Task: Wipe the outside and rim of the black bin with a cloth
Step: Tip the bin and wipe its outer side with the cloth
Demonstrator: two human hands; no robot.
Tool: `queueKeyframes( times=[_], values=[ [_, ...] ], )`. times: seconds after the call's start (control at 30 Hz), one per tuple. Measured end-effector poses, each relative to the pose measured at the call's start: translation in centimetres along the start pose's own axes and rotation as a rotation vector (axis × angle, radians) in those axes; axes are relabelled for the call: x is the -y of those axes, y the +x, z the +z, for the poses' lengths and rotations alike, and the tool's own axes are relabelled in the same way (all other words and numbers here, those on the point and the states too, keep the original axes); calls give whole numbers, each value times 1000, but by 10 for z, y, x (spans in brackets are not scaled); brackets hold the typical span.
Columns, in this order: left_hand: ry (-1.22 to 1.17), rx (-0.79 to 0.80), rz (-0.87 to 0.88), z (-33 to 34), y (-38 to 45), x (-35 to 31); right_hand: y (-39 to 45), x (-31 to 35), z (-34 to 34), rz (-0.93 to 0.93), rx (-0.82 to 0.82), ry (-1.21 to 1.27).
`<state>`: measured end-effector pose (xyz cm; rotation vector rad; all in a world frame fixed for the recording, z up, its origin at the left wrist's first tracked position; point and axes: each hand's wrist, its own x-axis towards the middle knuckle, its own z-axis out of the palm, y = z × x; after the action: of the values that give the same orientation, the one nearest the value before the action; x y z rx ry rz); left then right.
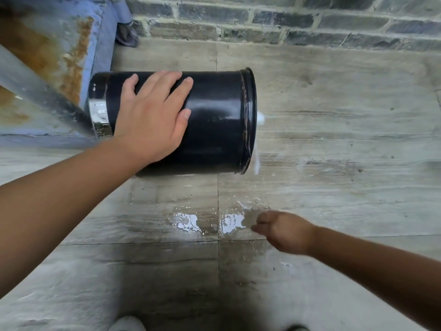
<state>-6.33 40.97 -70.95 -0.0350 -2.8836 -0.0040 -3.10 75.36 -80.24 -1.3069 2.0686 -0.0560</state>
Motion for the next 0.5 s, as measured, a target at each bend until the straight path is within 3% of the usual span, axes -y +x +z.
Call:
queueKeyframes(
  times=[0.2, 0.43, 0.5],
  values=[
    [-43, -18, -35, 3, 29, 6, 17, 5, -36, 259, -276, 746],
    [-25, 214, -91, 24, 73, 15, 33, 10, -120, 108, -637, 1425],
    [-50, 289, -80, 28, 77, 16, 38, 3, -139, 96, -720, 1520]
  ],
)
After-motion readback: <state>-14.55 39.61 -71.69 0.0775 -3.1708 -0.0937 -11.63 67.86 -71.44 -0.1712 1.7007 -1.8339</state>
